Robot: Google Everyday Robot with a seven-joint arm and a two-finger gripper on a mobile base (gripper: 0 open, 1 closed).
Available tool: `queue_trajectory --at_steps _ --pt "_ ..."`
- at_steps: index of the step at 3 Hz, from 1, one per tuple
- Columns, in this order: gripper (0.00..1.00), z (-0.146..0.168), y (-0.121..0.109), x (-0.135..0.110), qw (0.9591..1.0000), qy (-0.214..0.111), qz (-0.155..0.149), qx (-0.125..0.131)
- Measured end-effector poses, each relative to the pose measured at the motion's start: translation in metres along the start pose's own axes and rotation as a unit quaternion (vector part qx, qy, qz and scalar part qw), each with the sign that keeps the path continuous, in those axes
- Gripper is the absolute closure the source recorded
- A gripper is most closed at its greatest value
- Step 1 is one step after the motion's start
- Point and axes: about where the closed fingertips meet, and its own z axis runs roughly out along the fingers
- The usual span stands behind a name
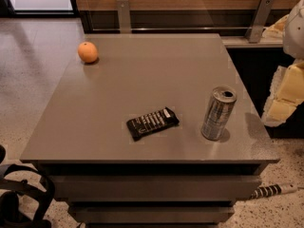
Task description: Move redbull can near orange
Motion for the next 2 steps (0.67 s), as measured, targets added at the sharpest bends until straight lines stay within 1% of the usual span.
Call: queue_trajectory --at_steps 1,2 --pt "0.00 -0.0001 0.0000 0.0000 1.0000 0.000 0.000 0.000" --pt "0.00 0.0048 -0.0007 0.0024 0.9995 -0.031 -0.001 -0.008"
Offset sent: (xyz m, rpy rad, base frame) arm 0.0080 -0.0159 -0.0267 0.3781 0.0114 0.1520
